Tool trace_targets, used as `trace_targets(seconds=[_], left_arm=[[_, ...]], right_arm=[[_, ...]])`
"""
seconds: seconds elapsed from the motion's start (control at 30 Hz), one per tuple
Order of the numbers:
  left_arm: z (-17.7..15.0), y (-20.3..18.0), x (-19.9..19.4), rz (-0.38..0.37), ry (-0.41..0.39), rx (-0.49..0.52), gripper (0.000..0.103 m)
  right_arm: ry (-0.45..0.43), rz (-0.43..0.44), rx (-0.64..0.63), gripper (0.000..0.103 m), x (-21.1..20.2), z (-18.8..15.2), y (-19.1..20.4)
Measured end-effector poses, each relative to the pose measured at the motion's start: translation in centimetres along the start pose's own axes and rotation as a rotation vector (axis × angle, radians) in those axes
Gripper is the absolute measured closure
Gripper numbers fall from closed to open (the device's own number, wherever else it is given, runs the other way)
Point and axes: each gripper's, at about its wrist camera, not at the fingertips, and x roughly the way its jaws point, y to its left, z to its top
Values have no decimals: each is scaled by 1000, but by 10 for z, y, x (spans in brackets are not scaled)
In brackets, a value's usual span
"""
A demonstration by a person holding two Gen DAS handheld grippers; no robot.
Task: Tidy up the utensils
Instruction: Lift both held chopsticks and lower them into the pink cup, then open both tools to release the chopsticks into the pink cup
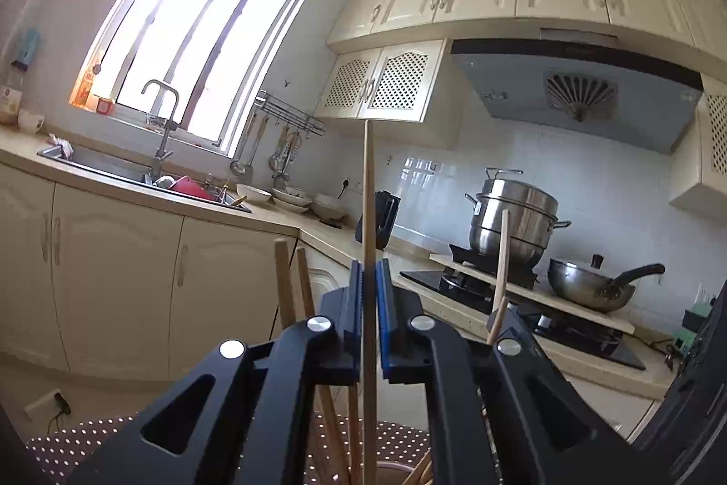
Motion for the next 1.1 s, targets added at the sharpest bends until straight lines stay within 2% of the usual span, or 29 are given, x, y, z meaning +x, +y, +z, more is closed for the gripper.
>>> trace_targets(seconds=[0.07, 0.27, 0.4, 0.63, 0.7, 0.77, 0.97, 1.03, 1.07, 1.1], left_arm=[[-3, 1, 0, -2, 26, 10, 97], [-10, 6, -4, 2, 88, 36, 97], [-14, 7, -11, -25, 122, 95, 96], [-21, 5, -28, -17, 144, 166, 96], [-23, 6, -31, -14, 158, 176, 91], [-25, 5, -35, -17, 165, 191, 78], [-27, 1, -47, -18, 178, 215, 76], [-28, -1, -53, -26, 178, 222, 72], [-28, -3, -57, -22, 173, 231, 70], [-28, -4, -60, -18, 170, 238, 70]], right_arm=[[8, -4, -43, 97, -5, -4, 4], [105, 29, -130, 97, -16, -11, 10], [188, 54, -126, 97, -21, -13, 5], [263, 19, -197, 96, -33, -14, 6], [272, 4, -203, 95, -36, -15, 5], [283, -13, -206, 95, -39, -15, 2], [310, -33, -201, 95, -52, -11, -4], [310, -39, -203, 94, -59, -8, -5], [308, -44, -203, 91, -63, -7, -5], [307, -45, -199, 84, -66, -5, -6]])
